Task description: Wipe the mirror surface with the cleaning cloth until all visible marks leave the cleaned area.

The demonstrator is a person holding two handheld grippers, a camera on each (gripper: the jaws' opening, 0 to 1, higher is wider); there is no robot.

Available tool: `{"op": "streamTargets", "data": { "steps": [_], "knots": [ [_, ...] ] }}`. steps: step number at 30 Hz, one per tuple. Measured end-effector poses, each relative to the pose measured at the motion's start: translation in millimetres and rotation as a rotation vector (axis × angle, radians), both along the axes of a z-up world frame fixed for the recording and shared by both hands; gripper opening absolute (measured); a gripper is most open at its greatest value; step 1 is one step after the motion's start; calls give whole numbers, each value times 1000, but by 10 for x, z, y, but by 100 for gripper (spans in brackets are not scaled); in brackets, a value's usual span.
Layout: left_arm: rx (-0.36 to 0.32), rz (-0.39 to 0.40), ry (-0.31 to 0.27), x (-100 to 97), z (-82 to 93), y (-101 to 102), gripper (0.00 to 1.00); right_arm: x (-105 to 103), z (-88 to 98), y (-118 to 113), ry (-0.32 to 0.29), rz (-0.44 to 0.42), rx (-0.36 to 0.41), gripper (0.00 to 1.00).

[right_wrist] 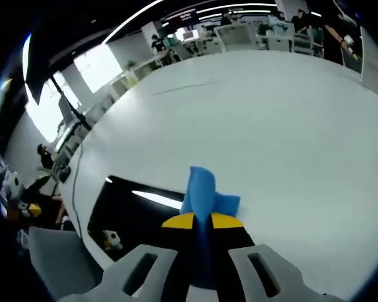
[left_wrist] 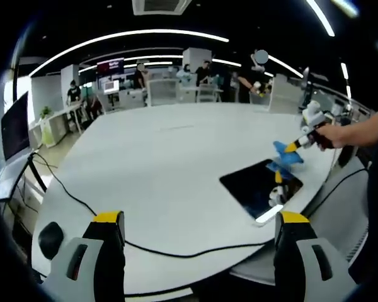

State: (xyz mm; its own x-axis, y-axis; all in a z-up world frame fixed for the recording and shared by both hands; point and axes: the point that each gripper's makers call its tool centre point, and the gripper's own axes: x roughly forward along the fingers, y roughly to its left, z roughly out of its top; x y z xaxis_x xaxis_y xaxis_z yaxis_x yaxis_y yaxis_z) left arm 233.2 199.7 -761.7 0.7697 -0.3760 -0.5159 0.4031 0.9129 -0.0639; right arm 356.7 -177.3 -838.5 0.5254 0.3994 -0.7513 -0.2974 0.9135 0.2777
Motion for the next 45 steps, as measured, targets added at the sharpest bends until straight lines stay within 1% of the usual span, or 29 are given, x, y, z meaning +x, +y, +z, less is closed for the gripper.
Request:
{"op": "streamTargets", "data": {
  "steps": [3,8,14,19,21,23,24,26,31,34,39,45],
  "knots": [
    [7,-12,8,-7,-11,-12,100,34,-45,107,4,22,-16,3],
    [13,-26,8,26,20,-1,100,92,-105,207,4,9,-32,2],
    [18,-40,4,52,45,11,100,73,-199,300,27,25,-50,1],
    [19,-49,14,-23,11,15,100,53,-281,395,46,52,-68,1],
    [18,-50,18,-59,-5,19,100,75,-286,420,39,58,-82,1],
    [17,-52,22,-81,-26,24,100,91,-279,452,43,66,-80,1],
    [18,-53,23,-89,-39,28,100,85,-269,507,48,76,-72,1],
    [17,-53,26,-104,-35,27,100,62,-286,608,51,119,-85,1],
    [19,-61,28,-111,-38,17,100,92,-286,829,54,150,-86,1],
    [20,-62,25,-107,-29,20,100,103,-289,1021,48,204,-106,1],
    [23,-55,31,-114,-49,32,100,137,-291,1225,71,211,-92,1],
    [20,-45,29,-125,-55,47,100,117,-288,1483,83,240,-73,1]
  ]
}}
